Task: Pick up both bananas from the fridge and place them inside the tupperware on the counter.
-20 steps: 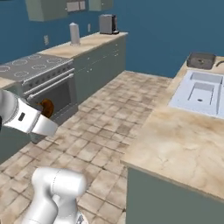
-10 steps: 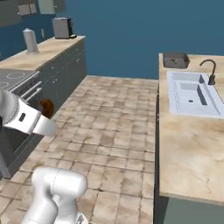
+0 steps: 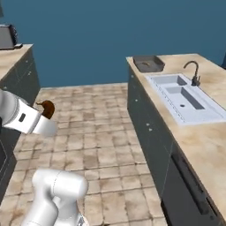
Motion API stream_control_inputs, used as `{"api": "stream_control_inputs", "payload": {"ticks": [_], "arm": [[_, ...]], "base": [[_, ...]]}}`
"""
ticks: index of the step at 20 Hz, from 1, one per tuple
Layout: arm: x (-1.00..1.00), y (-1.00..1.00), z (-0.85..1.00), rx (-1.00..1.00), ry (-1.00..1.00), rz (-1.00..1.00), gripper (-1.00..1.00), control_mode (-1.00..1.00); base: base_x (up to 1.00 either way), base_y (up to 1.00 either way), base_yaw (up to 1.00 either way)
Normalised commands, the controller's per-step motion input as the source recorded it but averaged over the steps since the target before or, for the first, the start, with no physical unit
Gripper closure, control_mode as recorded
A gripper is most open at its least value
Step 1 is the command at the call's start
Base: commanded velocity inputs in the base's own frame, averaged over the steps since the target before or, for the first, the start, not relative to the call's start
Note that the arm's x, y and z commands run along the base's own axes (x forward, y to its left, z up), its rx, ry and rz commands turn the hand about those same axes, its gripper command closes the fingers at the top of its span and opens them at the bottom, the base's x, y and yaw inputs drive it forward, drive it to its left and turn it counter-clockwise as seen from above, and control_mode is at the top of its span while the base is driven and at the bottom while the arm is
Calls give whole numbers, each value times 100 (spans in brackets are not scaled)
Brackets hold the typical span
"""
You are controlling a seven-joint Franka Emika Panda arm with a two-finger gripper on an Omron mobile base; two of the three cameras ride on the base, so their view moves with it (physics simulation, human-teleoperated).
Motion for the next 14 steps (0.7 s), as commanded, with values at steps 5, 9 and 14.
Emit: {"api": "stream_control_inputs", "payload": {"ticks": [5, 9, 14], "arm": [[0, 0, 0, 0, 0, 0, 100, 100], [0, 0, 0, 0, 0, 0, 100, 100], [0, 0, 0, 0, 0, 0, 100, 100]], "base": [[93, 100, -49], [100, 100, -52], [100, 100, -48]]}}
